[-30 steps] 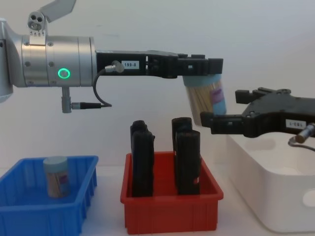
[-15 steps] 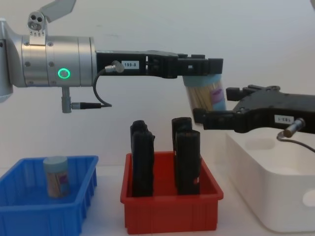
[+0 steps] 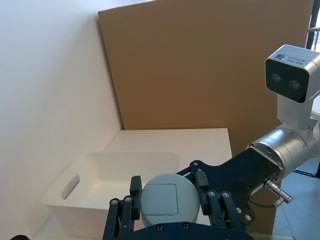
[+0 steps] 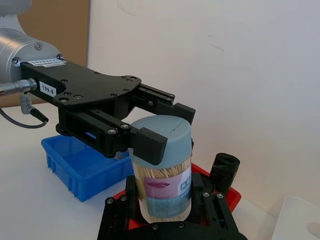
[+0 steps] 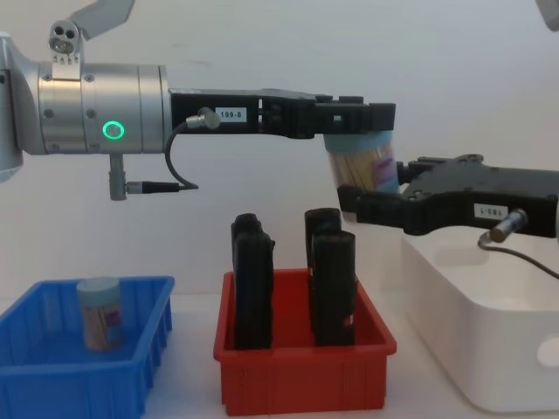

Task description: Pick the cotton swabs from the blue box and place them into the white box.

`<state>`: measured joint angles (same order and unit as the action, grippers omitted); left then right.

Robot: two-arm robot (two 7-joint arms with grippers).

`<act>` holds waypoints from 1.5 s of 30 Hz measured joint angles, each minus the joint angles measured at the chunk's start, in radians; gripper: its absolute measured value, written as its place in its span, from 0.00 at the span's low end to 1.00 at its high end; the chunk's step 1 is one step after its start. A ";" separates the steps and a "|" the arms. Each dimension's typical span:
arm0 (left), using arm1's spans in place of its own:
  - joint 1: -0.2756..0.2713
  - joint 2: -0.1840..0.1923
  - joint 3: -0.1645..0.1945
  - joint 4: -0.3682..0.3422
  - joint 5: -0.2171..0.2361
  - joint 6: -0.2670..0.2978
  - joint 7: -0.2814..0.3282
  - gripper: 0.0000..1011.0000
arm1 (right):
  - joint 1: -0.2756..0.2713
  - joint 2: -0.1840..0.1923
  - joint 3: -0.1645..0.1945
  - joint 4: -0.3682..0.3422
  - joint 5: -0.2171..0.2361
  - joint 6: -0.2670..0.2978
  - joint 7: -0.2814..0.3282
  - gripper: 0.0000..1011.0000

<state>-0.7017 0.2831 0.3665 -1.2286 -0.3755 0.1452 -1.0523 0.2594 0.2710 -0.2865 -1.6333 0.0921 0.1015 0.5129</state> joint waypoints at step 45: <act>0.000 0.000 0.000 0.000 0.000 0.000 -0.001 0.99 | -0.023 0.046 0.030 -0.021 0.060 0.004 -0.107 0.63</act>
<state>-0.7017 0.2831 0.3665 -1.2285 -0.3755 0.1452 -1.0530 0.2366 0.3173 -0.2569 -1.6547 0.1520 0.1054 0.4060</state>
